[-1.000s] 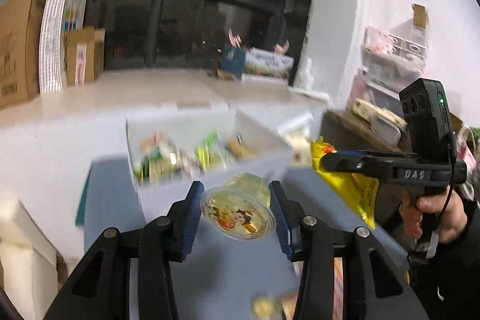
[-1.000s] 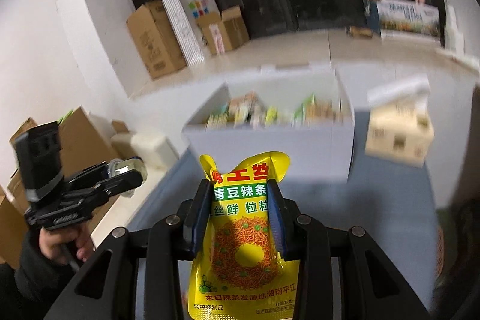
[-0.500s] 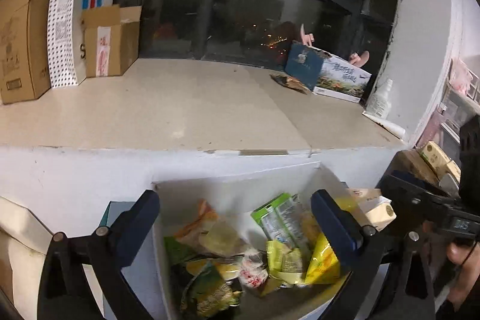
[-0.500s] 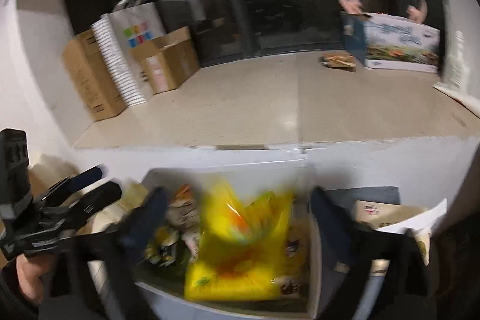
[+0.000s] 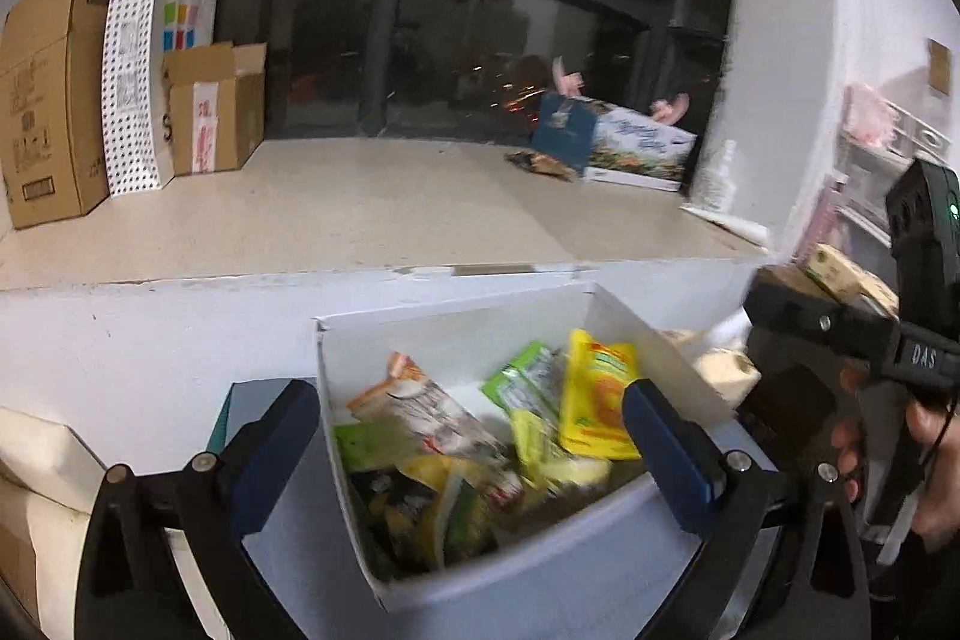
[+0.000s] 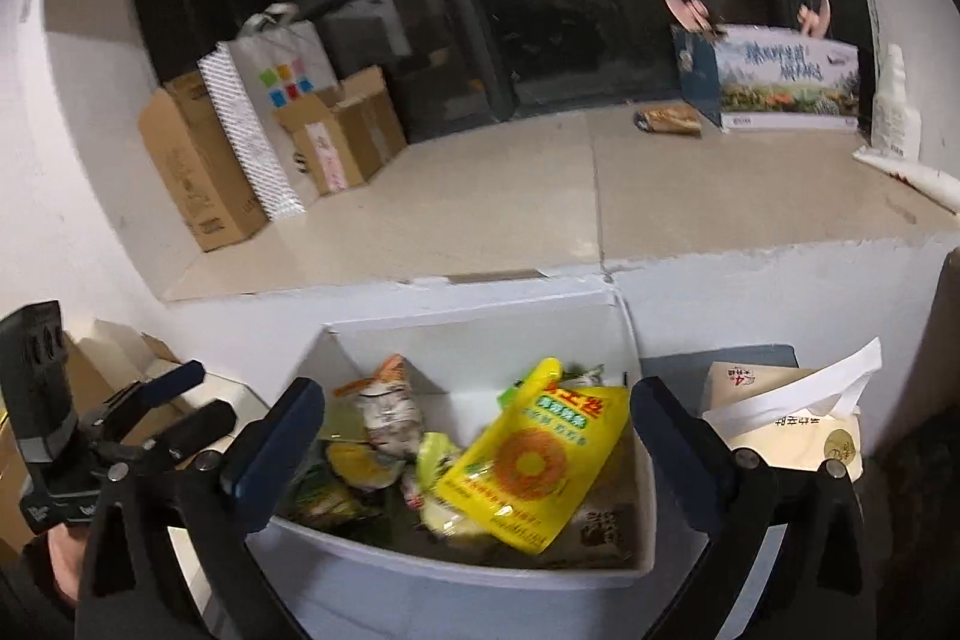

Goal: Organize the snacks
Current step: 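Lower the jelly cup and yellow pouch into the white box and open both tools, then grasp the second jelly cup with the left tool while the right tool grasps the orange-labelled flatbread pack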

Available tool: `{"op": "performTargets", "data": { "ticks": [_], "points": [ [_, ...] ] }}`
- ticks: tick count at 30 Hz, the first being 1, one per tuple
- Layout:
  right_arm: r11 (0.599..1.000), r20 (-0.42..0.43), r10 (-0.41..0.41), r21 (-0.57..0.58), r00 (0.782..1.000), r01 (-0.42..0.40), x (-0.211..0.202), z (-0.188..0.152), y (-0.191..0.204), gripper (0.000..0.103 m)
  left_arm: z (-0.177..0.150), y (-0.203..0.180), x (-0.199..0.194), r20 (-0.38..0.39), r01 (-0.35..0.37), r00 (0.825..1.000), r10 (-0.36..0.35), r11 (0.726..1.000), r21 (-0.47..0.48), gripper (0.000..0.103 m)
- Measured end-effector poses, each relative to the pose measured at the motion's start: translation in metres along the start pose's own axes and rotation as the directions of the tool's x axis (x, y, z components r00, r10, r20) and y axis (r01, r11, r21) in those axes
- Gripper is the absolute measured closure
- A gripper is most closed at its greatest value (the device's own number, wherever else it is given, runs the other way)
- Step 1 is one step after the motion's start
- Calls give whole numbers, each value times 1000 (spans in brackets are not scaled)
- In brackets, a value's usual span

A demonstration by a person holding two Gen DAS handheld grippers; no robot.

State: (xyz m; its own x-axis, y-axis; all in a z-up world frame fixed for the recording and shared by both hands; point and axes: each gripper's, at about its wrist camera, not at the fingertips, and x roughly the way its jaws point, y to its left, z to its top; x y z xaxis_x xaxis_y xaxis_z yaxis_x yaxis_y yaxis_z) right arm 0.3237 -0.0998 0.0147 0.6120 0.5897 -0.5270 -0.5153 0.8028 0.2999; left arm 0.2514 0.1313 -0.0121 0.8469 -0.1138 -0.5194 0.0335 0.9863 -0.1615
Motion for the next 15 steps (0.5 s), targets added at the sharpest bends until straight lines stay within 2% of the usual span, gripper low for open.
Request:
{"op": "performTargets", "data": {
  "ticks": [6,11,14,15],
  "points": [
    [997,55,45,-72,997,-41,-58,-27,22,0,-28,-37,-55,38,48,998,-50,997,64,0],
    [987,50,71,-148,996,-63,-102,-72,35,0,-61,-57,-88,46,98,994,-102,991,94,0],
    [984,30,85,-161,996,-79,-125,-105,35,0,-90,-64,-97,-13,164,986,-164,983,85,0],
    [984,24,87,-160,996,-82,-131,-115,35,0,-101,-67,-101,-20,155,988,-154,985,82,0]
  ]
}}
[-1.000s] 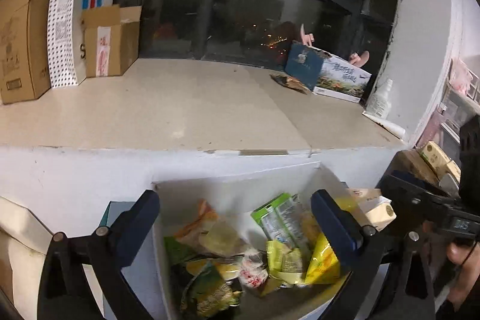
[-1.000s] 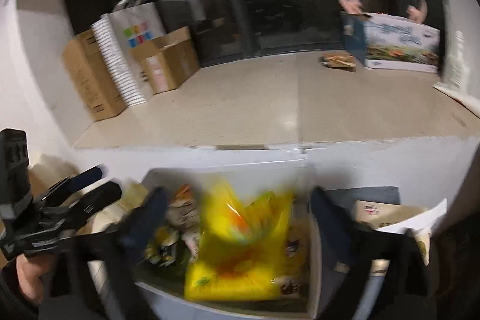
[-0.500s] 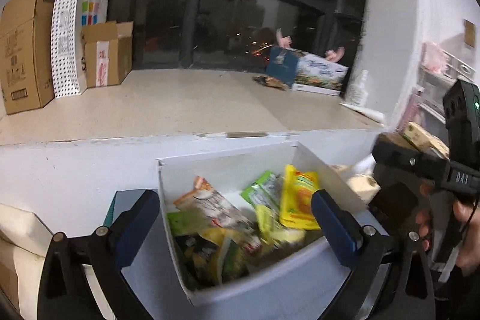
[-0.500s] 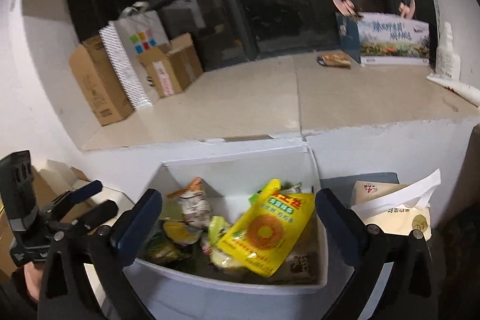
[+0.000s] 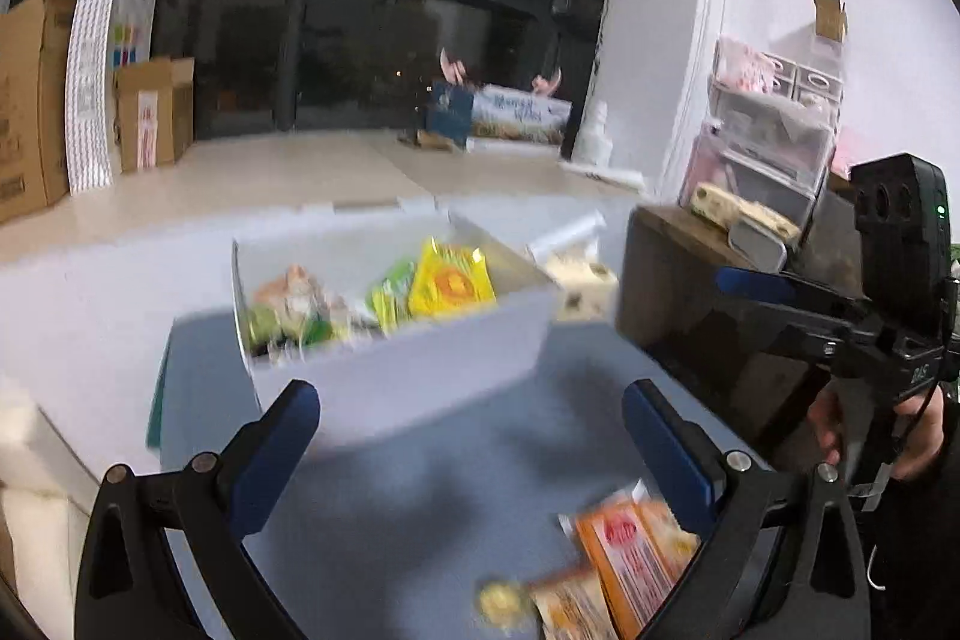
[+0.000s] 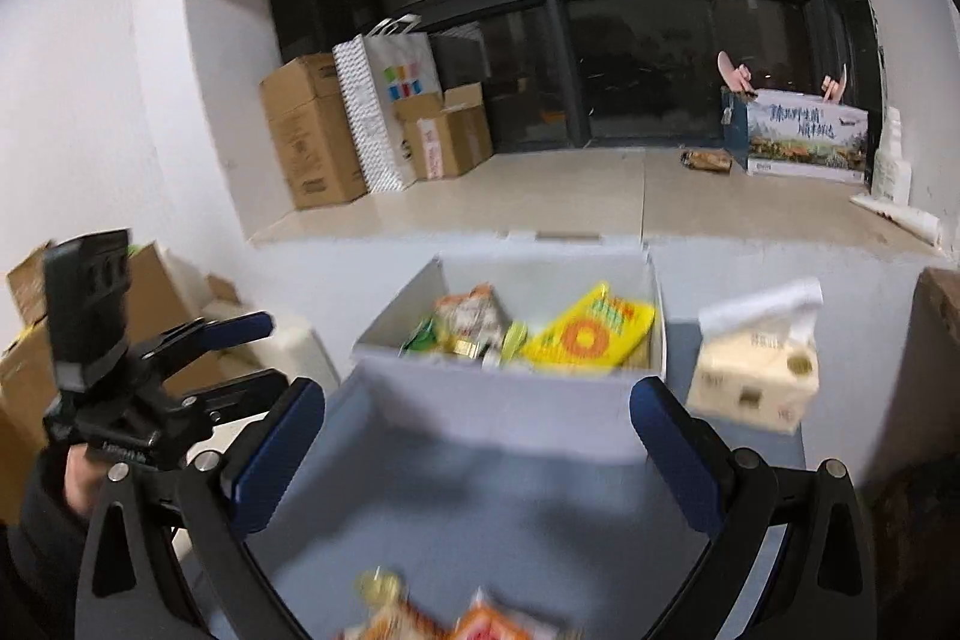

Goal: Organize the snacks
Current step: 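Grasp the second jelly cup with the left tool while the right tool grasps the orange-labelled flatbread pack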

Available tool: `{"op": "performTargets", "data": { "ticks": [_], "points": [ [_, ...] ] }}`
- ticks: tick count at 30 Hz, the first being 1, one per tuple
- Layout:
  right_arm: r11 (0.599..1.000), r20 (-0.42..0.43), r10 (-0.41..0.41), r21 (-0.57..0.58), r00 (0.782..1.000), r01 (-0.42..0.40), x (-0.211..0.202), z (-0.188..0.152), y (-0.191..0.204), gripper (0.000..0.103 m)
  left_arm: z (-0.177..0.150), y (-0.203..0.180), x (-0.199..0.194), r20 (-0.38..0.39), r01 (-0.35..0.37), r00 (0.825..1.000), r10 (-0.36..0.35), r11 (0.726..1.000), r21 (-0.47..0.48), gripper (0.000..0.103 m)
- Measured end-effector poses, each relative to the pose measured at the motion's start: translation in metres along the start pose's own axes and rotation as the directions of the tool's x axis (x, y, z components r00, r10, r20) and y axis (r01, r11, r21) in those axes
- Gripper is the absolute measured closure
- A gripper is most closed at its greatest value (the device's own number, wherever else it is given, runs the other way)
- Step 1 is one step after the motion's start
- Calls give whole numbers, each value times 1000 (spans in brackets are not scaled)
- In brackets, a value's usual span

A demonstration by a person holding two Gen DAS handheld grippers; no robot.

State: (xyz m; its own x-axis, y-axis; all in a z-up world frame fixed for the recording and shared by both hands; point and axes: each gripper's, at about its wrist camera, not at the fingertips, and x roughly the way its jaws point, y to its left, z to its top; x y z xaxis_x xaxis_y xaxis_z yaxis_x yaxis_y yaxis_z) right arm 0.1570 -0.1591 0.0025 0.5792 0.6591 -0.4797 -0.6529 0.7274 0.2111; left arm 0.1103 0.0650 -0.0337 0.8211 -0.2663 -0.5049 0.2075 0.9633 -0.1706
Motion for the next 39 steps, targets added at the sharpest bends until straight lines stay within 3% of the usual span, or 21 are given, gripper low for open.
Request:
{"op": "performTargets", "data": {
  "ticks": [4,8,11,17,28,30,32,34,39],
  "points": [
    [999,-16,-18,35,1000,19,-24,-45,2,0,-40,-12,-4,-48,1,999,-1,1000,5,0],
    [993,-24,-52,101,998,54,-44,-87,0,0,-77,-19,-7,-104,-6,995,1,998,-55,0],
    [989,-37,-97,110,995,101,-56,-107,-1,0,-97,-23,-17,-92,-42,995,35,997,-69,0],
    [978,-88,-200,34,976,204,-66,-127,-2,0,-122,-21,-17,-133,-81,989,69,993,-83,0],
    [976,-169,-214,-72,962,205,-45,-144,16,0,-130,-28,55,-234,-69,970,63,998,-14,0],
    [975,-178,-219,-75,959,208,-44,-145,15,0,-132,-26,64,-245,-69,967,64,997,-14,8],
    [976,-184,-217,-70,959,208,-43,-147,14,0,-134,-23,72,-269,-87,960,80,996,-16,42],
    [975,-192,-219,-65,957,211,-42,-149,13,0,-137,-17,79,-291,-76,955,63,996,-35,62],
    [976,-205,-218,-61,954,210,-40,-152,13,0,-135,-17,71,-259,-72,964,60,997,-37,67]
  ]
}}
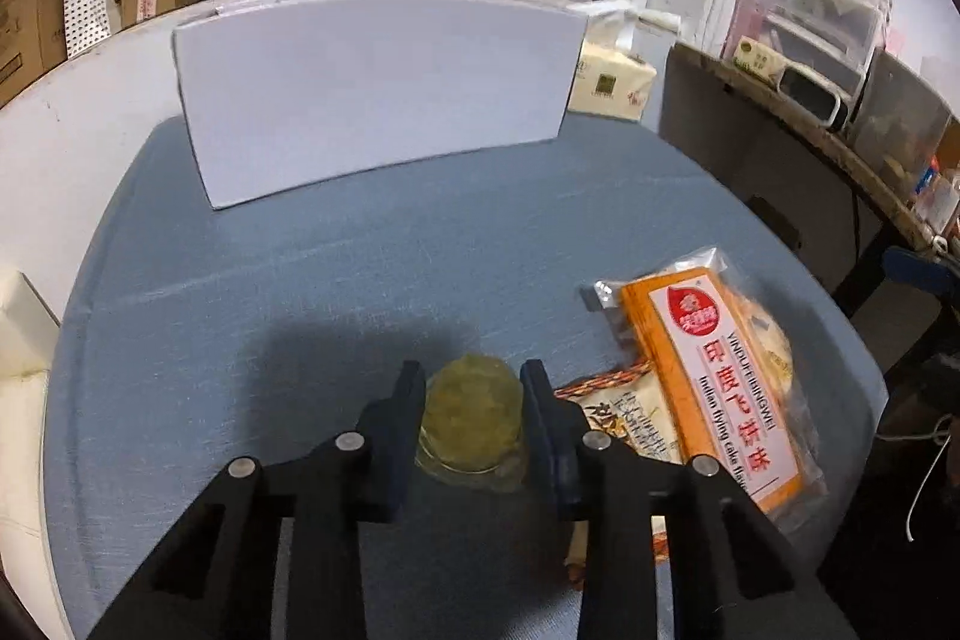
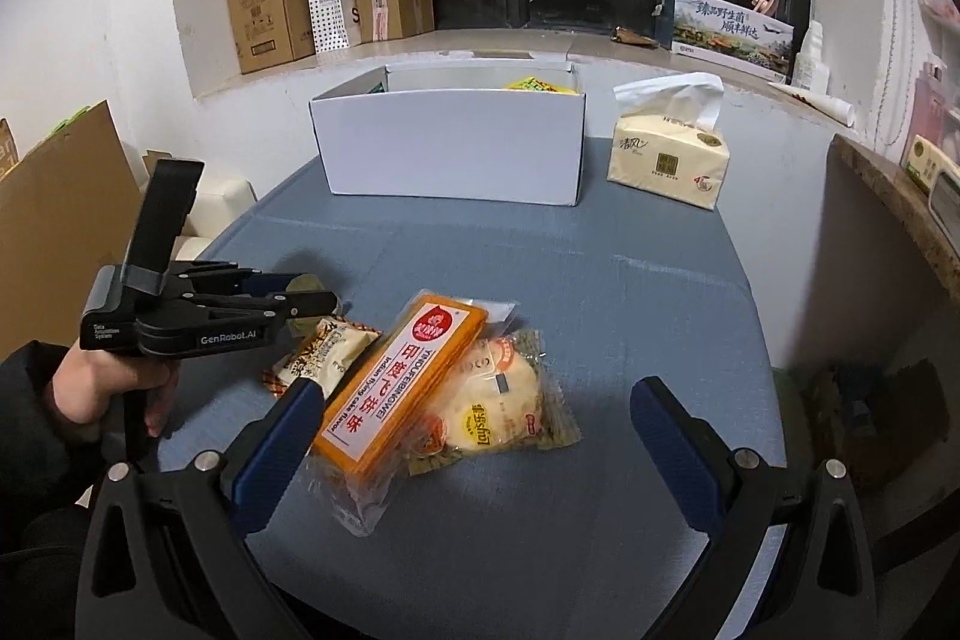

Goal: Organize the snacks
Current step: 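Grasp the second jelly cup with the left tool while the right tool grasps the orange-labelled flatbread pack, then drop the jelly cup and flatbread pack into the white box and open both tools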

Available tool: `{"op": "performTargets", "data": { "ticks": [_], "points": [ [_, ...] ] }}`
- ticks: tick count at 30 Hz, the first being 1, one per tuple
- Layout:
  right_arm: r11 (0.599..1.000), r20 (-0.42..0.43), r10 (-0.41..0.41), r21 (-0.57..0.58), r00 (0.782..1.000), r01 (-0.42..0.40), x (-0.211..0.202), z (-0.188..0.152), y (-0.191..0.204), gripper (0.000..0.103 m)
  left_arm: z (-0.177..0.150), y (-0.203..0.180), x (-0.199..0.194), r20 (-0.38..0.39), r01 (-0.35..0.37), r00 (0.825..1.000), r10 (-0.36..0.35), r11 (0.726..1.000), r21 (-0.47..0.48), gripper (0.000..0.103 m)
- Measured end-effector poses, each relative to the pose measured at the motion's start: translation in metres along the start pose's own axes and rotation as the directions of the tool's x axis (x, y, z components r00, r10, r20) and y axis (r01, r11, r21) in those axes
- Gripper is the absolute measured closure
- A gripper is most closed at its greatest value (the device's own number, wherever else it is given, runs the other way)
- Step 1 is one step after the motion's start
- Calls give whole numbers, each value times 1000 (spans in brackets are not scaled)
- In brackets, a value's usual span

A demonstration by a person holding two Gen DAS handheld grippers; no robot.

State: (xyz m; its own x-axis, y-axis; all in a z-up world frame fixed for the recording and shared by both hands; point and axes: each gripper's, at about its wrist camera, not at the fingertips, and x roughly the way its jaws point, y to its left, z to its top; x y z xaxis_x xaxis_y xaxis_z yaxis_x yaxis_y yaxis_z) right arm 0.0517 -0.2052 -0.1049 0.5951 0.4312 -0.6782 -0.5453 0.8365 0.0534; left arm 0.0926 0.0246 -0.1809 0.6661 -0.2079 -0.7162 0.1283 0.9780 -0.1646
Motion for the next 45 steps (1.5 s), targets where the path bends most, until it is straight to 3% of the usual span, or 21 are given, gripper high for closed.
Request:
{"op": "performTargets", "data": {
  "ticks": [6,10,13,17,23,24,26,28,31,33,37,41,45],
  "points": [
    [1000,-23,-3,-9,1000,2,9,3,3,0,4,21,-40,105,-23,994,29,998,-62,67],
    [999,-56,18,-27,998,-19,26,9,9,0,7,36,-75,183,-64,980,80,994,-90,67],
    [999,-128,24,-29,992,-28,50,15,12,0,6,44,-98,223,-52,972,78,991,-121,67],
    [999,-219,17,-30,976,-25,89,25,15,0,1,43,-119,257,-56,963,85,992,-116,67],
    [997,-282,19,-69,959,-40,135,40,18,0,-1,40,-125,263,-51,962,80,992,-116,67],
    [996,-289,37,-70,957,-60,139,40,20,2,-3,39,-126,262,-50,962,79,992,-115,67],
    [993,-287,12,-108,958,-45,141,41,25,27,-6,38,-127,260,-49,962,78,992,-117,67],
    [992,-270,56,-93,961,-83,134,45,26,64,-7,39,-126,259,-39,963,69,992,-120,67],
    [991,-220,98,-66,971,-115,115,55,26,82,-8,37,-126,260,-36,963,66,992,-117,67],
    [987,-183,155,-21,971,-162,102,65,22,87,-7,34,-127,265,-31,962,61,993,-114,67],
    [988,-49,145,-54,988,-147,59,87,21,88,-3,28,-130,278,-16,960,45,994,-105,67],
    [977,34,209,-39,977,-207,31,100,16,88,7,16,-133,295,-5,955,25,998,-67,67],
    [977,78,212,-43,974,-209,20,109,13,88,26,7,-132,311,7,950,4,999,-34,67]
  ]
}}
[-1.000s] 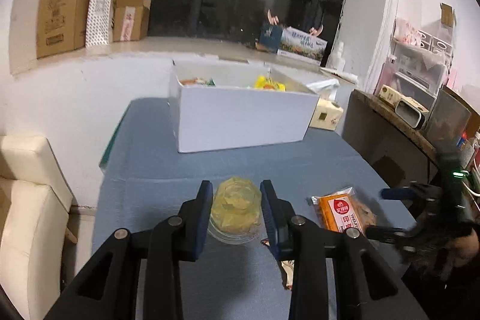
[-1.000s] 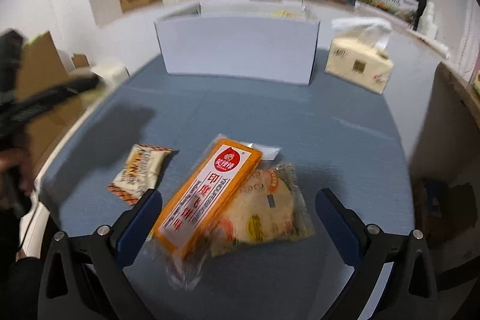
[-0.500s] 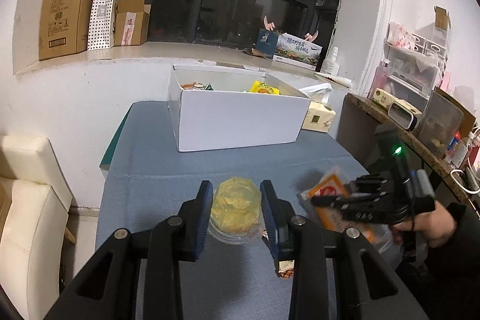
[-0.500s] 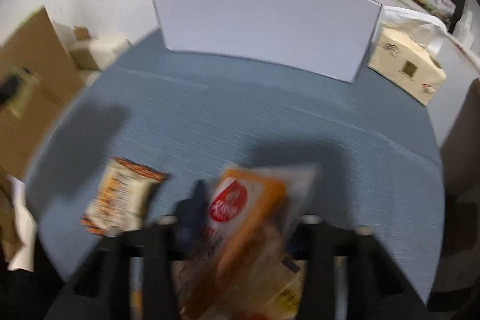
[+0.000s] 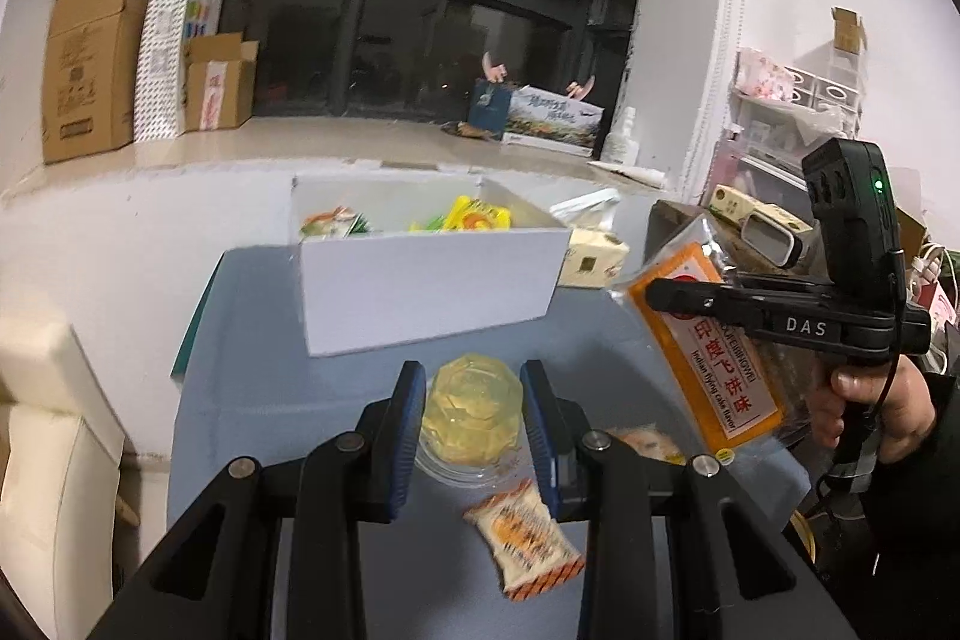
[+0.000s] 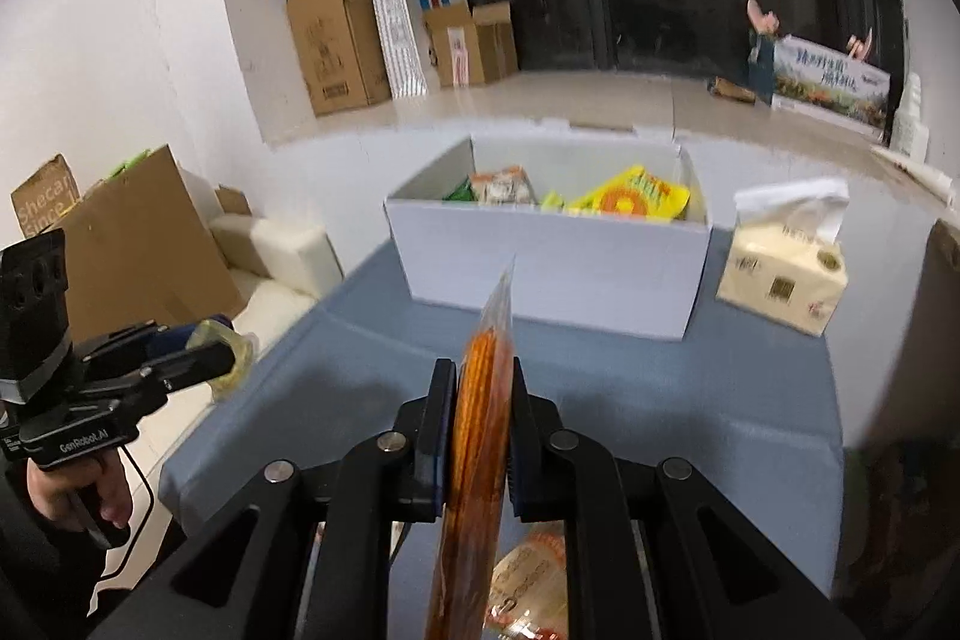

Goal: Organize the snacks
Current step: 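Drop the jelly cup and flatbread pack into the white box and open both tools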

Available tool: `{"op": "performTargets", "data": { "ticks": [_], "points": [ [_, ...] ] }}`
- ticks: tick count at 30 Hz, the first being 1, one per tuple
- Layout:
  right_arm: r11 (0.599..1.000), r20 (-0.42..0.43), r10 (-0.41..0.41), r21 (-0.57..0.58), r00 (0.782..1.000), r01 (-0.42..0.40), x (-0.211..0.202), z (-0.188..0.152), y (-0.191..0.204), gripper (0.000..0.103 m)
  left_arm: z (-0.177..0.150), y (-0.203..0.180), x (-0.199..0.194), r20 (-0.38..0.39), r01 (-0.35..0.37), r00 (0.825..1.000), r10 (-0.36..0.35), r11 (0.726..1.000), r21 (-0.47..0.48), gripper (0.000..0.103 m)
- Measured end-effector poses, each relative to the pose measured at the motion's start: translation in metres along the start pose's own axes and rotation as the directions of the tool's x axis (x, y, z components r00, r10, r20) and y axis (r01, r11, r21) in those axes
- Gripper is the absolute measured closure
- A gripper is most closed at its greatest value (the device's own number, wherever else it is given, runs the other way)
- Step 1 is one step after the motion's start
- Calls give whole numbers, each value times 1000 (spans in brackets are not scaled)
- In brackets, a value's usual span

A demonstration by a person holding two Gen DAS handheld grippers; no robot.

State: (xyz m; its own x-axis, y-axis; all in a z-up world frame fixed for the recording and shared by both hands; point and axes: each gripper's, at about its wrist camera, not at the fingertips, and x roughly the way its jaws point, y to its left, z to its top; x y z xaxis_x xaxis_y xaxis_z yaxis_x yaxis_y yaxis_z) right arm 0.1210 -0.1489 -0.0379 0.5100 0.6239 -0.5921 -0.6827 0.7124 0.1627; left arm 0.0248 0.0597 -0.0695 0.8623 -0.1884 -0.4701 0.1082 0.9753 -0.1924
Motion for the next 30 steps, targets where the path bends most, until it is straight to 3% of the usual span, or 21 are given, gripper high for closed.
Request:
{"op": "performTargets", "data": {
  "ticks": [9,18,23,30],
  "points": [
    [1000,77,-22,9,997,21,11,50,-24,88,72,0,51,35,17,999,-19,998,53,67],
    [999,150,-32,14,988,30,67,144,-55,88,154,35,143,14,-1,1000,0,998,69,67],
    [1000,143,1,4,990,-1,105,186,-63,89,176,50,179,-7,-16,1000,16,997,82,67],
    [999,130,-53,16,990,51,142,214,-76,91,187,68,211,-38,-37,998,40,996,81,67]
  ]
}}
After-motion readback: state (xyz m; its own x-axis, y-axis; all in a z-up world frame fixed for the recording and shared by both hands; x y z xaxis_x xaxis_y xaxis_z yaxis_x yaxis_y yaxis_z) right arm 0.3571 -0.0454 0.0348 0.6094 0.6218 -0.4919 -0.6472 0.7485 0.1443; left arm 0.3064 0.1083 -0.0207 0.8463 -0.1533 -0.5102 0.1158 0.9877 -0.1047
